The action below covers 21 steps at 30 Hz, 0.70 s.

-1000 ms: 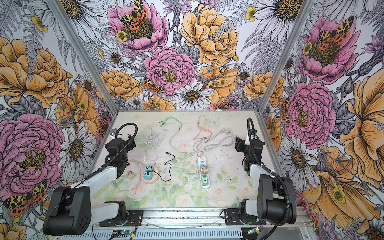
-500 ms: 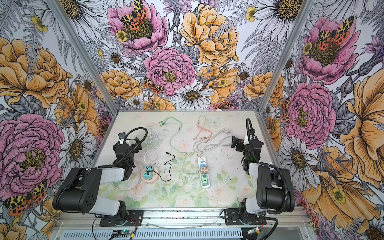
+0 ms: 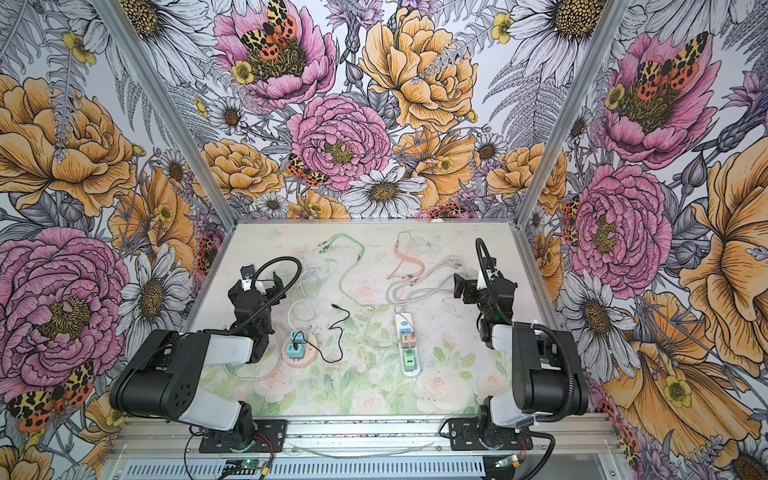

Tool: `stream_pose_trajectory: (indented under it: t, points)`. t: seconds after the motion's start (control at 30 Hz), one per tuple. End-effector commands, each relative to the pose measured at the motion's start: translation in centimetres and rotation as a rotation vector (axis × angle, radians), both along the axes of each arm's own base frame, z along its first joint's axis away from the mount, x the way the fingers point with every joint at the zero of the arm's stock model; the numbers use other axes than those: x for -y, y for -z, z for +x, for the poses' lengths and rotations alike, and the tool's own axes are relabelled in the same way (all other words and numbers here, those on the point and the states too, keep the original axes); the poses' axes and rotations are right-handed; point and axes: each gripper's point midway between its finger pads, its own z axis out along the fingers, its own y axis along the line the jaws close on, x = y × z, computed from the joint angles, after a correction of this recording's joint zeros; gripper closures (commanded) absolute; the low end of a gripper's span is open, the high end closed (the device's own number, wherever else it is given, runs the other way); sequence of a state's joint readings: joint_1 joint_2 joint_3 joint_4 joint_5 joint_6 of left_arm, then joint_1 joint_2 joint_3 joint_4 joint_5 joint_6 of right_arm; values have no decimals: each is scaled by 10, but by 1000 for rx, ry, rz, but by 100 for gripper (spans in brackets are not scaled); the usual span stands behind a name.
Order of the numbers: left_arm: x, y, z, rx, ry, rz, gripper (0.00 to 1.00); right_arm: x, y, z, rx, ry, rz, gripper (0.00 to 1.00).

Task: Insert the plug

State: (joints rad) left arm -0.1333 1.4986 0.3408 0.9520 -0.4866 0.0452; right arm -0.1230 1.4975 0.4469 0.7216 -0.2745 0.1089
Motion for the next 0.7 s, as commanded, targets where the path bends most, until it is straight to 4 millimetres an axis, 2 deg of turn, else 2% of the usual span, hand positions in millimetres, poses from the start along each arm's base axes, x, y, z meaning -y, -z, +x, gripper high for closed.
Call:
stream_pose_trajectory:
  t: [0.0,0.2,0.43,0.6,0.67]
  points:
    - [0,-11,-3,56,8,2,1,-1,-4,6,18,0,-47,1]
    - [-6,2,0,77,66,-55,1,-8,-4,1,45,-16,-79,1]
    - [0,6,9,19,77,-41,1,-11,0,-5,93,-23,-84,1]
    - [-3,7,13,10,81,-59,1,-11,2,-5,84,-19,-87,1]
    - [-5,8,13,7,83,-67,1,-4,1,-3,80,20,-85,1]
